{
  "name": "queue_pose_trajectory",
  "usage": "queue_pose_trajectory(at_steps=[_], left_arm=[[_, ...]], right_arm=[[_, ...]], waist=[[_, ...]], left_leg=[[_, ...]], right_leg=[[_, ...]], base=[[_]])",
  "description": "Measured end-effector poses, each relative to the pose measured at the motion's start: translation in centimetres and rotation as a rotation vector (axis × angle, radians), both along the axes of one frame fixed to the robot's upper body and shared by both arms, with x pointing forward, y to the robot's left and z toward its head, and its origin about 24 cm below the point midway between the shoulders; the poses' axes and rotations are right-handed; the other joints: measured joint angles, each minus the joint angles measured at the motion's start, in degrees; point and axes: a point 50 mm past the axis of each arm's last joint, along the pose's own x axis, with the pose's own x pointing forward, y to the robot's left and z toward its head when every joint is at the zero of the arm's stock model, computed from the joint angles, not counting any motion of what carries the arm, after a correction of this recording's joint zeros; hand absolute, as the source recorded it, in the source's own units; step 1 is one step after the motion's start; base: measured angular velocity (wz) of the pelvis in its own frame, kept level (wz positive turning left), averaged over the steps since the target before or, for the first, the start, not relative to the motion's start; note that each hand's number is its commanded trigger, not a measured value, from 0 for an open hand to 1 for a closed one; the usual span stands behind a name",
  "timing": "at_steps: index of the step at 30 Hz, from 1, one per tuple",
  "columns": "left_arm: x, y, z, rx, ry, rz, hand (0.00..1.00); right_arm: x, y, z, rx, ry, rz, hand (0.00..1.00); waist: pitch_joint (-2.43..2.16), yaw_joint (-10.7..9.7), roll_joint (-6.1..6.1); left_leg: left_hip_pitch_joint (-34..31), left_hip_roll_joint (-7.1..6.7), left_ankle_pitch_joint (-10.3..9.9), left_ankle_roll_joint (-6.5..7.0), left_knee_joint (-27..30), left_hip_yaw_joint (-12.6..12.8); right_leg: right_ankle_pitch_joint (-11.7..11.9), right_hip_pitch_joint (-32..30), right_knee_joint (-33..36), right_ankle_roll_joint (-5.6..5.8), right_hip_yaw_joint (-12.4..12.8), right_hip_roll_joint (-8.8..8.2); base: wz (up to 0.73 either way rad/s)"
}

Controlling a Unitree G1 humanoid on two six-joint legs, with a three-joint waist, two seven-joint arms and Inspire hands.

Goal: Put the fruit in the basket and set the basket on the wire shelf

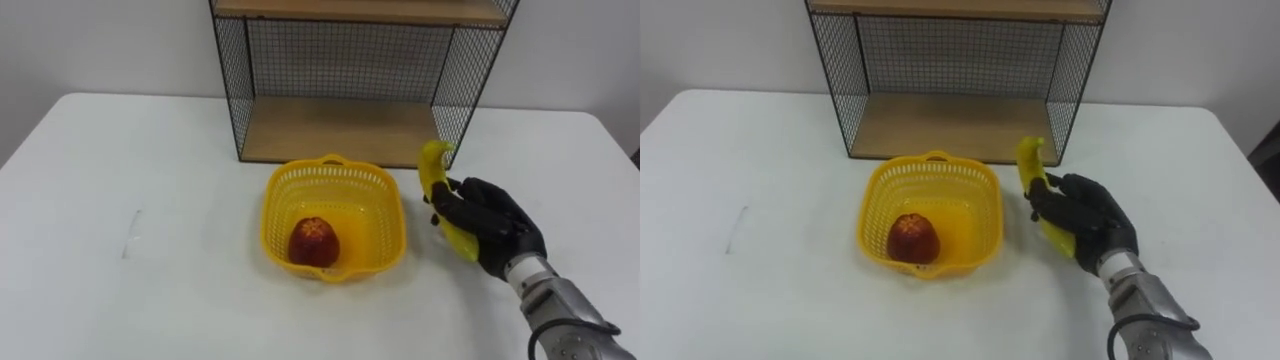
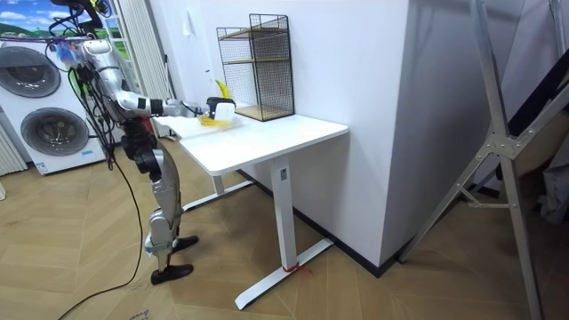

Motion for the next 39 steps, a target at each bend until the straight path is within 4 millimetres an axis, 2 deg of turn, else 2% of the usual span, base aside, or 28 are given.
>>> queue_pose_trajectory(at_steps=[8,11,13,15,20,23,24,26,27,34,39], left_arm=[[0.0,0.0,-0.1,0.007,0.002,0.007,0.0],[-0.6,-0.1,-0.2,0.008,0.022,0.009,0.0],[-0.4,-0.3,-0.2,0.002,0.016,-0.005,0.0],[-0.3,-0.4,-0.2,-0.001,0.014,-0.008,0.0],[0.5,-0.6,-0.3,-0.007,-0.006,-0.033,0.0],[1.1,-0.6,-0.3,-0.007,-0.019,-0.039,0.0],[1.4,-0.6,-0.3,-0.007,-0.026,-0.041,0.0],[1.7,-0.6,-0.3,-0.005,-0.034,-0.041,0.0],[1.8,-0.6,-0.3,-0.003,-0.036,-0.041,0.0],[1.3,-1.0,-0.5,-0.003,-0.004,-0.071,0.0],[0.9,-1.0,-0.5,-0.005,0.01,-0.071,0.0]], right_arm=[[0.6,1.4,1.6,-0.001,-0.075,0.061,1.0],[0.8,1.6,2.2,-0.011,-0.1,0.071,1.0],[1.0,1.8,3.0,-0.028,-0.131,0.077,1.0],[1.1,2.2,3.6,-0.083,-0.157,0.096,1.0],[1.8,3.7,4.5,-0.21,-0.201,0.196,1.0],[1.8,4.3,4.6,-0.269,-0.21,0.237,1.0],[1.8,4.4,4.6,-0.269,-0.211,0.244,0.83],[1.9,4.6,4.6,-0.269,-0.215,0.253,0.21],[2.0,4.7,4.7,-0.269,-0.217,0.254,0.0],[2.7,5.2,5.5,-0.289,-0.25,0.275,0.0],[2.6,6.0,5.2,-0.304,-0.244,0.315,0.0]], waist=[[0.22,0.5,-0.27],[0.43,0.6,-0.61],[0.79,0.6,-0.86],[0.91,0.6,-0.98],[0.88,0.8,-1.05],[0.86,1.9,-1.08],[0.88,2.2,-1.04],[0.92,2.4,-0.93],[0.92,2.5,-0.87],[0.95,2.9,-0.84],[0.94,3.3,-1.02]], left_leg=[[-0.1,-0.01,0.0,0.04,0.5,0.1],[0.0,-0.02,0.0,0.04,0.5,0.1],[-0.3,-0.05,0.0,0.06,0.6,0.1],[-0.4,-0.04,-0.1,0.13,0.7,0.1],[-0.4,-0.1,-0.3,0.3,0.7,0.2],[-0.4,-0.12,-0.3,0.32,0.8,0.1],[-0.4,-0.11,-0.3,0.33,0.6,0.1],[-0.4,-0.1,-0.3,0.33,0.5,0.0],[-0.4,-0.09,-0.3,0.33,0.5,-0.1],[-0.4,-0.06,-0.3,0.35,0.7,-0.2],[-0.5,-0.06,-0.3,0.36,0.7,-0.2]], right_leg=[[0.0,0.1,-0.2,0.02,-0.1,0.02],[0.0,0.2,-0.2,0.02,-0.1,0.02],[0.0,0.0,-0.3,0.03,-0.1,0.05],[0.0,-0.1,-0.4,0.07,-0.2,0.03],[-0.2,-0.4,-0.4,0.26,0.5,-0.03],[-0.1,-0.4,-0.3,0.28,0.5,-0.04],[-0.1,-0.4,-0.3,0.29,0.5,-0.04],[0.1,-0.1,-0.3,0.28,0.4,0.0],[0.1,0.0,-0.3,0.27,0.3,0.02],[0.2,0.0,-0.1,0.24,0.4,0.05],[0.3,0.1,-0.1,0.27,0.4,0.05]], base=[[0.01],[0.0],[0.0],[0.0],[-0.02],[-0.01],[0.0],[0.0],[0.0],[0.0],[0.0]])
